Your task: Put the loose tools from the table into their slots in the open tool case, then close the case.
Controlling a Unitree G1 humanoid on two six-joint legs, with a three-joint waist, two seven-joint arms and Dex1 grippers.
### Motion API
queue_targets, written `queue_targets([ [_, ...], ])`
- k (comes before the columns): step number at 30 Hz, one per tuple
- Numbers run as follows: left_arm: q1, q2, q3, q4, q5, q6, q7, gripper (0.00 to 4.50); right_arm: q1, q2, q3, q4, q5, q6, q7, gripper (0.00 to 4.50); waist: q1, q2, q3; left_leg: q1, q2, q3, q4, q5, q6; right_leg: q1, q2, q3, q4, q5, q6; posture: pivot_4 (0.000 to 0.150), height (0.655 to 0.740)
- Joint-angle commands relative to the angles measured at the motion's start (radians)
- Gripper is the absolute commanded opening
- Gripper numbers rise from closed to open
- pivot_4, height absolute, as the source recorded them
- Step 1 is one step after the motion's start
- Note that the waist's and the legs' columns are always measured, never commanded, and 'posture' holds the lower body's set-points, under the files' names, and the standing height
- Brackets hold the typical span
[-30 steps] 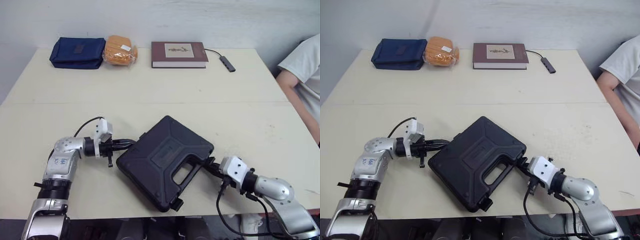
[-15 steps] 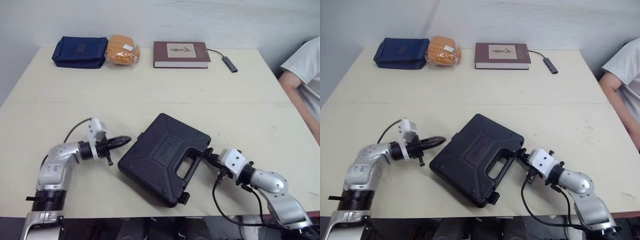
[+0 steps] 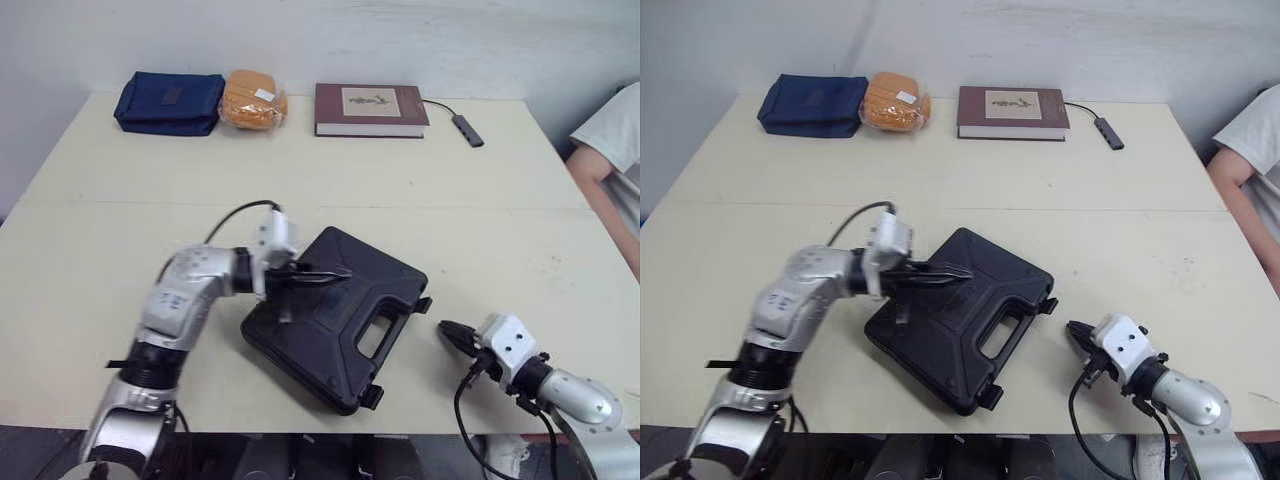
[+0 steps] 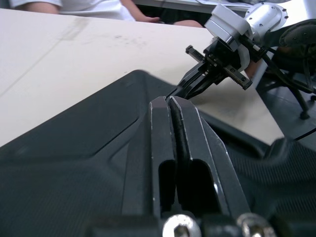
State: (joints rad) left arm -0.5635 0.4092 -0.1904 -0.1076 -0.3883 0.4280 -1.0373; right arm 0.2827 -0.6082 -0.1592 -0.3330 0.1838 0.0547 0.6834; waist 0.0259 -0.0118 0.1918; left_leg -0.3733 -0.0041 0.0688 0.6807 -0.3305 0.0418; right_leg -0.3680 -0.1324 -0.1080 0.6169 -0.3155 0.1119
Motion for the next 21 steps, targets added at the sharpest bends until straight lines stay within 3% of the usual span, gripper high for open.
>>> queue_targets([
  [1, -0.055, -0.041, -0.083, 0.036, 0.112, -0.065, 0.059, 0.04, 0.010, 0.012, -0.036, -0.057, 0.019, 0.014, -0.029, 0.00, -0.003, 0.000, 0.000, 0.000, 0.000, 0.000, 0.000, 0.000, 0.000, 0.000, 0.000, 0.000, 0.000, 0.000, 0.000, 0.150, 0.7400],
  [5, -0.129, -0.103, -0.179, 0.106, 0.226, -0.114, 0.112, 0.04, 0.017, 0.020, -0.029, -0.072, 0.013, 0.018, -0.040, 0.00, 0.000, 0.001, 0.000, 0.000, 0.001, 0.000, -0.001, 0.000, -0.001, -0.001, 0.001, 0.000, 0.000, 0.000, 0.000, 0.150, 0.7400],
  [21, -0.193, -0.187, -0.298, 0.255, 0.340, 0.008, 0.127, 0.04, 0.010, 0.032, -0.010, -0.091, 0.004, 0.027, -0.059, 0.00, 0.004, 0.002, 0.000, 0.000, 0.000, -0.001, 0.000, 0.001, 0.000, 0.000, 0.000, 0.000, -0.005, 0.000, 0.000, 0.150, 0.7400],
])
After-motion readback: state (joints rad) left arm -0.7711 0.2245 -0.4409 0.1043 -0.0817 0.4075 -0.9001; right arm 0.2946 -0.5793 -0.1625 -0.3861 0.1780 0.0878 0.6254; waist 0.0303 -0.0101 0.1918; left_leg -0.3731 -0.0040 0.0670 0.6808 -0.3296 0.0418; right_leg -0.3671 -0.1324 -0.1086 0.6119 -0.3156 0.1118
